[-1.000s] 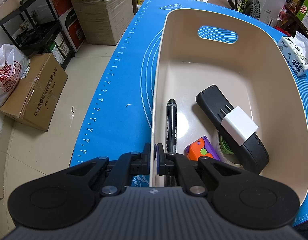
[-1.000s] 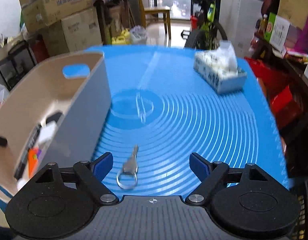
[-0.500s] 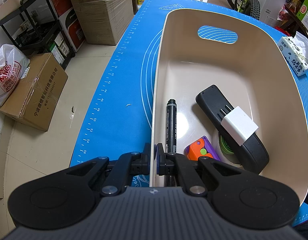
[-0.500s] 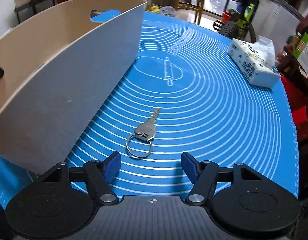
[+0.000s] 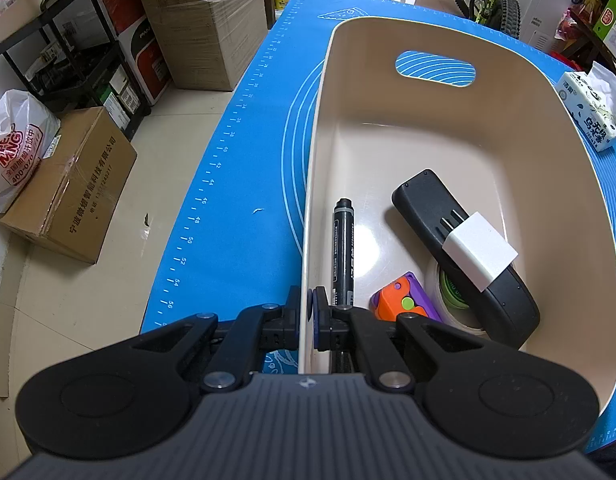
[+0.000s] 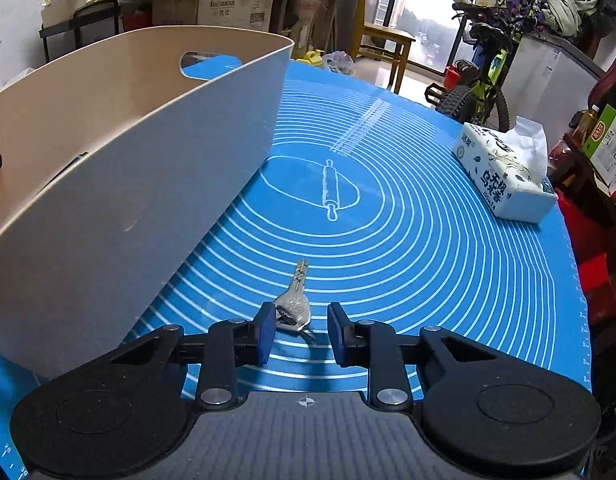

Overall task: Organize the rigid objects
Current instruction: 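Move the right tool to the silver key and grasp it, then carry the silver key into the basket and open the right tool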

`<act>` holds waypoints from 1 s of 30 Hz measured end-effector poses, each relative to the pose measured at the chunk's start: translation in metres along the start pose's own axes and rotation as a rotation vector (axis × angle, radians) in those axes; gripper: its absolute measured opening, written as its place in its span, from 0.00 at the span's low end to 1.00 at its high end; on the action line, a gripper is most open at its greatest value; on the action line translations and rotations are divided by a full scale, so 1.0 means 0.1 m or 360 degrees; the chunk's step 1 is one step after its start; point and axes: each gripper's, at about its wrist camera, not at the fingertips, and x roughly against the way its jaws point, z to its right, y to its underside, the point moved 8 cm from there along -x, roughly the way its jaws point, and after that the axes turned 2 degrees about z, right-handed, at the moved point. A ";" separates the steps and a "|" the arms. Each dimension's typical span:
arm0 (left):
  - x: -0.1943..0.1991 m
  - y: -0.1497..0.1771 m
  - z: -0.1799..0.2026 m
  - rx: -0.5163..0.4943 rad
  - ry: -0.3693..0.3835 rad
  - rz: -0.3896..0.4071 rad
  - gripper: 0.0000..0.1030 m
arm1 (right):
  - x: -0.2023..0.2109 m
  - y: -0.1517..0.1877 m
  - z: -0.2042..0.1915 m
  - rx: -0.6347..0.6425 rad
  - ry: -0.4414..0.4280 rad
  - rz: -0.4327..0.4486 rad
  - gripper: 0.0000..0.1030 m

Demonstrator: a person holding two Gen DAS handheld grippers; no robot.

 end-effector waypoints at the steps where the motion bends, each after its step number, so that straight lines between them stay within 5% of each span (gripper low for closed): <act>1: 0.00 0.00 0.00 0.0000 0.0000 0.0000 0.06 | -0.01 0.01 0.00 -0.0003 -0.0009 -0.0005 0.39; 6: 0.00 0.00 0.00 -0.0002 -0.0002 0.0000 0.06 | -0.02 0.02 0.02 -0.0014 -0.0048 0.0003 0.30; 10: 0.01 -0.01 -0.02 -0.0001 -0.0003 -0.0001 0.07 | 0.02 0.01 -0.03 -0.0015 -0.0131 -0.0012 0.14; 18: 0.01 -0.01 -0.01 -0.0003 -0.0003 0.0000 0.07 | 0.11 -0.06 -0.18 -0.0004 -0.0236 -0.0015 0.12; 30: 0.01 -0.01 -0.02 0.0005 -0.0001 -0.0002 0.06 | 0.56 -0.50 0.24 -0.0239 -0.0218 0.0163 0.12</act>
